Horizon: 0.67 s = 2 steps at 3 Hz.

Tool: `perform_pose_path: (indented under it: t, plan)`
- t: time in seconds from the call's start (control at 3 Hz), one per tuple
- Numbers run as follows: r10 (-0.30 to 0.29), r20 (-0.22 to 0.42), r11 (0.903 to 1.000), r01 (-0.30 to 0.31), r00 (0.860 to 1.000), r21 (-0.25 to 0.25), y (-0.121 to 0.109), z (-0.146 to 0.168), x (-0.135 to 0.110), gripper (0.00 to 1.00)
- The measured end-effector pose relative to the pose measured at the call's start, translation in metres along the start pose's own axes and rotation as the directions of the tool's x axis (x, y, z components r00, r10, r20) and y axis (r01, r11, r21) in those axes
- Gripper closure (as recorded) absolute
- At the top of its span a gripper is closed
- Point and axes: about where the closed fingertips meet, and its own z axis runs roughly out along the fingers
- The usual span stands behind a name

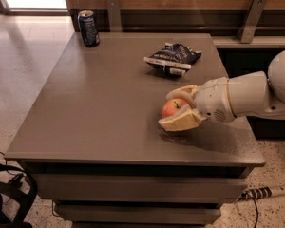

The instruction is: Move apple near pepsi can

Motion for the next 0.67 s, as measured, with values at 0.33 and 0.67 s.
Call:
perform_pose_path:
  t: [0.33,0.67]
  plan:
    - [-0.003,-0.023,1.0,0.004,1.0,0.008,-0.019,-0.015,-0.026,1.0]
    - [0.007,-0.068,0.9999,-0.006,0.998,0.01,-0.05,-0.033,-0.065,1.0]
